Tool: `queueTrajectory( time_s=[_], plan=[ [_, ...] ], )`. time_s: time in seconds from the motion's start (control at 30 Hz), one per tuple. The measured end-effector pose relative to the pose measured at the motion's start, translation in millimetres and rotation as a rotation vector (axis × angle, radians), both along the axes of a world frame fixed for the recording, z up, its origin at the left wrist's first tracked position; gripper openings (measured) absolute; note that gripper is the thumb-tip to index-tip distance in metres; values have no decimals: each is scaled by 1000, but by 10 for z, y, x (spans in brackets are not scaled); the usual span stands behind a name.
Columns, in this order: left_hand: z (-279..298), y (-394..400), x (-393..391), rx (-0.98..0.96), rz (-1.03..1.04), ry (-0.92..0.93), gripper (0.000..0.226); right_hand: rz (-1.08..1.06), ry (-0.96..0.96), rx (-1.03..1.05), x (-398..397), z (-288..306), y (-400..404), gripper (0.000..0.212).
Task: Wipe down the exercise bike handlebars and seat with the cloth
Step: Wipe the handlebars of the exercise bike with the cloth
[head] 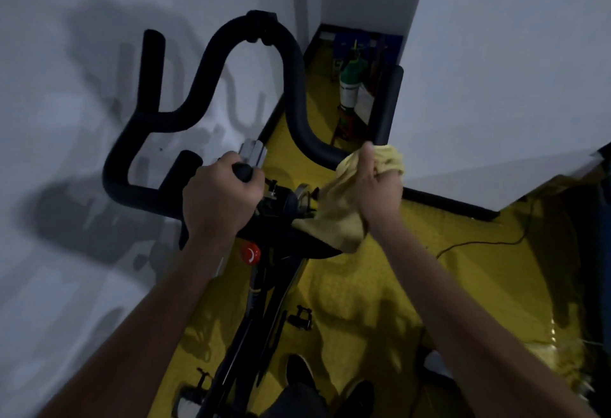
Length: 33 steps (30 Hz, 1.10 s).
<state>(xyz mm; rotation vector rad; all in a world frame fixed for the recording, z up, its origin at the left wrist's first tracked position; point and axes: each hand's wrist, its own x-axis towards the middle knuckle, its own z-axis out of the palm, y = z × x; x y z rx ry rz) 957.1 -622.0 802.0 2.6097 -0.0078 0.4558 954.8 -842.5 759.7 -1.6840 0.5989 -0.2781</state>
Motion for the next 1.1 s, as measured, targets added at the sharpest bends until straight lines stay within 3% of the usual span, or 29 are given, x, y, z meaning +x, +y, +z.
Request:
queueTrajectory(
  time_s=[0.13, 0.27, 0.37, 0.67, 0.9, 1.1],
  plan=[
    [-25, -18, 44, 13, 69, 33, 37, 87, -54, -120, 688, 292, -405, 46],
    [-2, -43, 64, 48, 136, 76, 36, 14, -119, -210, 1373, 835, -628, 55],
    [-12, -43, 52, 57, 165, 74, 37, -10, -111, -240, 1474, 891, -591, 49],
    [-33, -43, 64, 58, 169, 44, 35, -87, -77, -118, 783, 297, -281, 51],
    [-24, -55, 25, 72, 125, 20, 36, 5, 109, 232, 181, 9, -153, 68],
    [-11, -78, 31, 80, 175, 52, 37, -77, 163, 405, -403, -49, 199, 70]
  ],
)
